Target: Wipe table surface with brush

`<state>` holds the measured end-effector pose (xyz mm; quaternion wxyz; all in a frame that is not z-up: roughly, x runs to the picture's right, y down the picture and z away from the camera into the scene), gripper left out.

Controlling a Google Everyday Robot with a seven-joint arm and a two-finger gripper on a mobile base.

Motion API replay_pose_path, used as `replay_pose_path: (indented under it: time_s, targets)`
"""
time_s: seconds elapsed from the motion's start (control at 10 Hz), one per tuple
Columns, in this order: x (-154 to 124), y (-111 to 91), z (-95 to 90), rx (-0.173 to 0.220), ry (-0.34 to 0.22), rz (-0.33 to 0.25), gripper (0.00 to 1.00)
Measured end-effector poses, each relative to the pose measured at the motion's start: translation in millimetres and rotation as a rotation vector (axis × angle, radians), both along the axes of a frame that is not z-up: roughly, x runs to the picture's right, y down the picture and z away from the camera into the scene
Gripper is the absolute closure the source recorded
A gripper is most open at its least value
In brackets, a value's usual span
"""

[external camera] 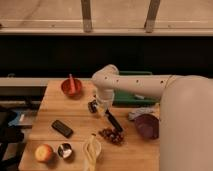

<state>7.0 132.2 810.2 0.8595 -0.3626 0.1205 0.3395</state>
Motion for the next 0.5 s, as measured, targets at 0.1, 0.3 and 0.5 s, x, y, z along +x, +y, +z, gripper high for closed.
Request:
replay_pose_path:
  time_s: [0.1, 0.3, 0.5]
  targets:
    - [-2.7, 8.1, -4.2, -0.008, -0.01, -0.014, 0.87]
    - [8.8, 23.9, -8.9, -0.035, 0.005, -0.025, 0.87]
    - [31.3, 37.9, -9.2, -0.066, 0.044, -0.024, 0.87]
